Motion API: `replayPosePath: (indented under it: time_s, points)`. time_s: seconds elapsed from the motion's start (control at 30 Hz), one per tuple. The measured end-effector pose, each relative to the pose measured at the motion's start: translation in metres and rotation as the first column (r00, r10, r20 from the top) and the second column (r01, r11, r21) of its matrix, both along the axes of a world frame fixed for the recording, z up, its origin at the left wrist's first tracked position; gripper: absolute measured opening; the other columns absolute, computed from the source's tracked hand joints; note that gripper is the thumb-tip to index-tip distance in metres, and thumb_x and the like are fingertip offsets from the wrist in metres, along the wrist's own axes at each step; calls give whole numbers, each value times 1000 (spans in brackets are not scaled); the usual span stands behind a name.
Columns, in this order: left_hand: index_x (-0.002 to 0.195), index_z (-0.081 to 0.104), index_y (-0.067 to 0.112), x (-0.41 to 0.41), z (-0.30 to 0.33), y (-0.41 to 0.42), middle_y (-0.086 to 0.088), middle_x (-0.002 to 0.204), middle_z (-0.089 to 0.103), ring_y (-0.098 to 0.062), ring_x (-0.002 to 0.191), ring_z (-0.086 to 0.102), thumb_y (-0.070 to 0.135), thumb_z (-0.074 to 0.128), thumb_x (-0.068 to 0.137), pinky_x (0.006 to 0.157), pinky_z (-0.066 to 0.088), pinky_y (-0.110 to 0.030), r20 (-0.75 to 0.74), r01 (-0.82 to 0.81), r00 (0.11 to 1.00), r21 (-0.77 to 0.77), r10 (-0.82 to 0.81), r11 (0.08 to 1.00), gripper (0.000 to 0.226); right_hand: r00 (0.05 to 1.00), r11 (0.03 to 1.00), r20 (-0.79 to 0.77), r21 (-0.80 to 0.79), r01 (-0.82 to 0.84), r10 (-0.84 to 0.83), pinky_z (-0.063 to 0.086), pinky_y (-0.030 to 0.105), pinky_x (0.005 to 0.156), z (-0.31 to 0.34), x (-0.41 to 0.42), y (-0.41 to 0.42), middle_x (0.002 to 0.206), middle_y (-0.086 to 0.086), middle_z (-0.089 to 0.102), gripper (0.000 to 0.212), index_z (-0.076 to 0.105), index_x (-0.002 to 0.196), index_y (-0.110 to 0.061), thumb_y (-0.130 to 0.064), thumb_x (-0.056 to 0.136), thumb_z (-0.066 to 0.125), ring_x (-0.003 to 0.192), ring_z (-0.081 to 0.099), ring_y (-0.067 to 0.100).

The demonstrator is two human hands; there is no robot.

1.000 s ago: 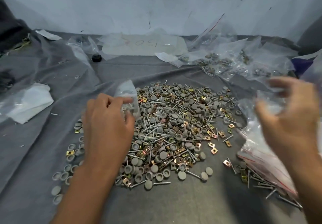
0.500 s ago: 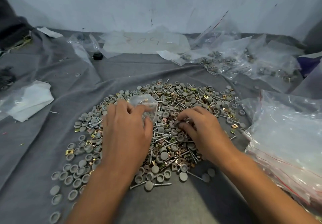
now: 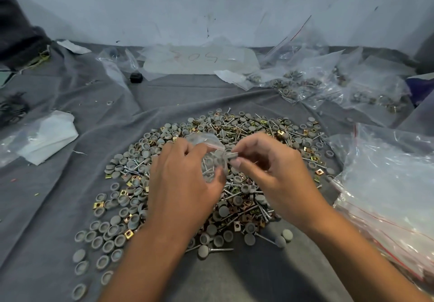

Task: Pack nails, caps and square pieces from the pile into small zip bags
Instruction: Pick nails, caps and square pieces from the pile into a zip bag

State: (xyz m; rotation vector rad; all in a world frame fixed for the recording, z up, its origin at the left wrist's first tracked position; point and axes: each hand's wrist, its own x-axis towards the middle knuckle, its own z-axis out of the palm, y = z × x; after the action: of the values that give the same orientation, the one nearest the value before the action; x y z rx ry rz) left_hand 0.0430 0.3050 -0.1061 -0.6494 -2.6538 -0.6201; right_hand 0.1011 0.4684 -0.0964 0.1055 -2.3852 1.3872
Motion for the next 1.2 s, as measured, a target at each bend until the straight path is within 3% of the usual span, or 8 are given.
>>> replayPosePath:
  time_s: [0.1,0.27,0.43,0.53,0.73,0.87,1.07,1.2]
  points:
    - [123,63,29,3,2,1,11,101,54,-12,98,47,59,57,85,86,42,-34,31,51,998,-13,-50,999,48,995,982,-87,175,67,-52,50,11,71,1,3,-11,87,-17,70,12,70,99,-20,-17,89,74,85,67,1]
    - [120,65,34,7,7,5,13,96,57,-11,96,51,54,62,86,88,43,-36,48,89,995,12,-90,996,40,962,858,-227,453,241,-150,56,27,76,4,10,-20,95,-10,73,17,73,105,-20,-25,89,69,87,67,8]
    - [120,66,32,10,8,5,14,94,55,-9,95,49,52,59,85,88,40,-32,57,97,994,16,-98,995,41,967,893,-191,385,231,-168,57,34,73,4,10,-22,92,-10,73,22,71,108,-21,-20,87,76,86,69,8]
    - [122,65,33,10,9,5,15,95,54,-9,97,49,51,60,86,88,40,-33,64,109,992,23,-110,994,41,952,909,-239,324,264,-191,54,25,70,2,7,-22,86,-10,70,17,69,94,-17,-16,82,82,81,66,3]
    - [116,65,30,11,9,5,13,95,54,-11,97,49,49,59,86,87,39,-33,61,104,993,5,-104,995,36,964,908,-233,361,211,-131,55,22,79,-1,6,-20,99,-6,73,21,76,105,-16,-18,84,80,86,67,5]
    - [118,64,32,10,9,5,14,95,52,-11,99,50,52,61,87,85,38,-33,54,102,993,8,-102,995,37,935,917,-302,285,277,-188,46,10,73,-1,4,-21,88,-4,67,11,72,89,-10,-13,82,80,81,61,4]
    - [121,61,33,8,9,3,16,101,50,-7,100,46,55,59,90,93,40,-33,84,105,991,34,-108,994,38,939,934,-320,282,221,-126,53,11,76,-1,6,-19,93,-6,74,9,75,95,-10,-12,87,78,84,66,-2]
    - [122,63,30,-3,13,-8,12,99,50,-10,94,46,43,56,90,89,41,-35,73,-27,997,135,17,990,36,994,903,-52,415,113,-100,50,13,77,-9,13,2,93,-23,61,16,68,99,-29,-37,85,71,85,58,-6]
